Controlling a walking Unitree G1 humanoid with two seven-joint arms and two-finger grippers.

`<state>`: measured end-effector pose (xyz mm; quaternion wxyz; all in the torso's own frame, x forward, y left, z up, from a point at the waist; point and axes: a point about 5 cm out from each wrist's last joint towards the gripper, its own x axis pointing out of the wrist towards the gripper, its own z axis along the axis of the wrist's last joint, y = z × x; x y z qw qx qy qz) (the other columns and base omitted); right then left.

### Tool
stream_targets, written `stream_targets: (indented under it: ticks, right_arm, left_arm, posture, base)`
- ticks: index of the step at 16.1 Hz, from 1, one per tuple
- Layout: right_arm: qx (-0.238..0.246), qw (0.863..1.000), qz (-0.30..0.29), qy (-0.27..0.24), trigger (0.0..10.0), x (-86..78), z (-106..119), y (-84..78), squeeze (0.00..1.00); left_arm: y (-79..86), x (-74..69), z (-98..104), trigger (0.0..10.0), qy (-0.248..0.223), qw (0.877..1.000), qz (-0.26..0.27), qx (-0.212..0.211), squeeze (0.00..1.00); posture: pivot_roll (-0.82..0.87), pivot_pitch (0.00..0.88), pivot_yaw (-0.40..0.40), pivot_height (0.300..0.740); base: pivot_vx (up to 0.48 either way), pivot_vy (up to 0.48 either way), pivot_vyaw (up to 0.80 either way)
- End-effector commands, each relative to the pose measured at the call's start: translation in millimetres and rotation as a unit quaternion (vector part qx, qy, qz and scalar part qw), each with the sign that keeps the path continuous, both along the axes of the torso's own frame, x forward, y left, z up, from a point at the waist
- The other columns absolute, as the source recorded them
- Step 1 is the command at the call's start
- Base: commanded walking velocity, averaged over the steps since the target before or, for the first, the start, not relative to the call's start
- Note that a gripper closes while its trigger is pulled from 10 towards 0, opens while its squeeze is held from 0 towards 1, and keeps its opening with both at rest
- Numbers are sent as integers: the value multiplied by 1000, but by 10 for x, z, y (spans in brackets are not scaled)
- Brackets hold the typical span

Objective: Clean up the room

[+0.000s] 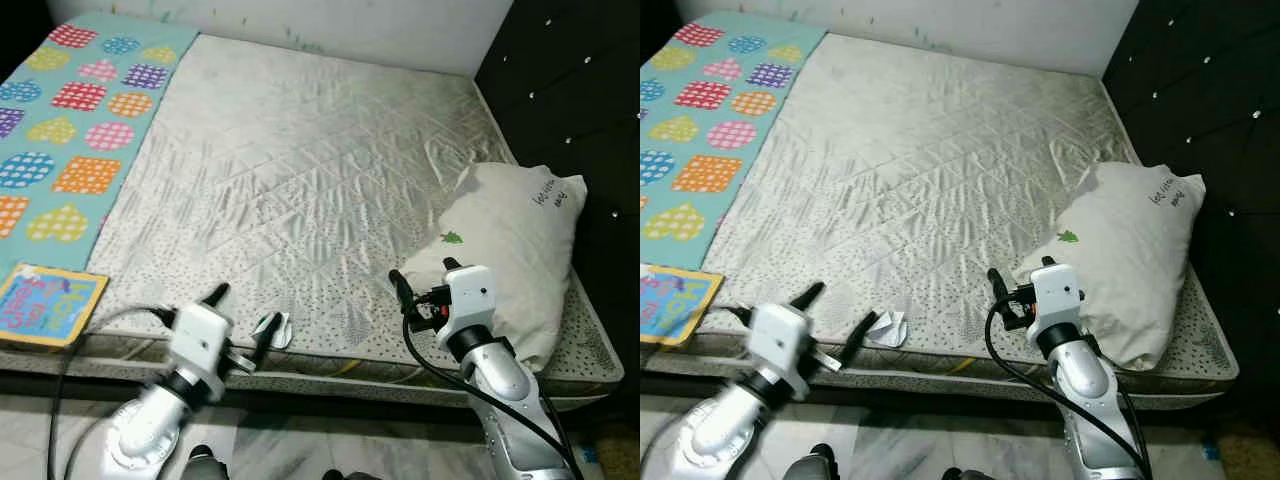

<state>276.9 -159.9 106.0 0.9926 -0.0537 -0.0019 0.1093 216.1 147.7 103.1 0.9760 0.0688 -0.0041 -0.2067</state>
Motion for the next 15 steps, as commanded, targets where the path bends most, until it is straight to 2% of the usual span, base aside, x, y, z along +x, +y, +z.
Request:
stream_targets:
  ticks: [1, 2, 3, 6, 8, 11, 13, 14, 15]
  right_arm:
    - [17, 999, -27, 7, 10000, -13, 1, -155, 0]
    - [30, 999, -28, 13, 10000, -52, -10, -215, 0]
    - [25, 999, -33, 15, 10000, -97, -36, -268, 0]
    - [16, 999, -18, 28, 10000, -196, -106, -300, 0]
    - [13, 999, -11, 29, 10000, -192, -98, -337, 0]
    - [13, 1000, -15, 23, 10000, -145, -61, -348, 0]
    - [14, 1000, -13, 22, 10000, -153, -56, -334, 0]
    - [14, 1000, -11, 22, 10000, -185, -67, -324, 0]
    - [18, 999, -11, 25, 10000, -196, -76, -319, 0]
  left_arm:
    - [73, -36, -11, 10000, -4, 999, 51, -3, 0]
    - [175, -89, -13, 10000, -6, 995, 99, -6, 0]
    - [355, -160, -16, 10000, -4, 989, 146, -6, 0]
    - [689, -357, -106, 10000, 23, 977, 212, 1, 0]
    - [758, -356, -79, 10000, 16, 977, 211, 24, 0]
    - [845, -298, -94, 10000, 18, 974, 225, 26, 0]
    - [766, -308, -138, 10000, 36, 976, 216, 4, 0]
    - [646, -382, -189, 10000, 52, 981, 188, 0, 0]
    - [658, -401, -196, 10000, 52, 979, 197, -1, 0]
  posture:
    - [90, 130, -128, 740]
    - [89, 127, -122, 740]
    - [90, 127, -120, 740]
    - [109, 139, -113, 740]
    - [106, 140, -115, 740]
    - [94, 142, -115, 740]
    - [90, 142, -113, 740]
    - [88, 147, -111, 740]
    - [87, 148, -110, 740]
  base:
    - [0, 0, 0]
    - [0, 0, 0]
    - [0, 0, 0]
    - [0, 0, 0]
    - [0, 0, 0]
    - [0, 0, 0]
    - [0, 0, 0]
    - [0, 0, 0]
    - [0, 0, 0]
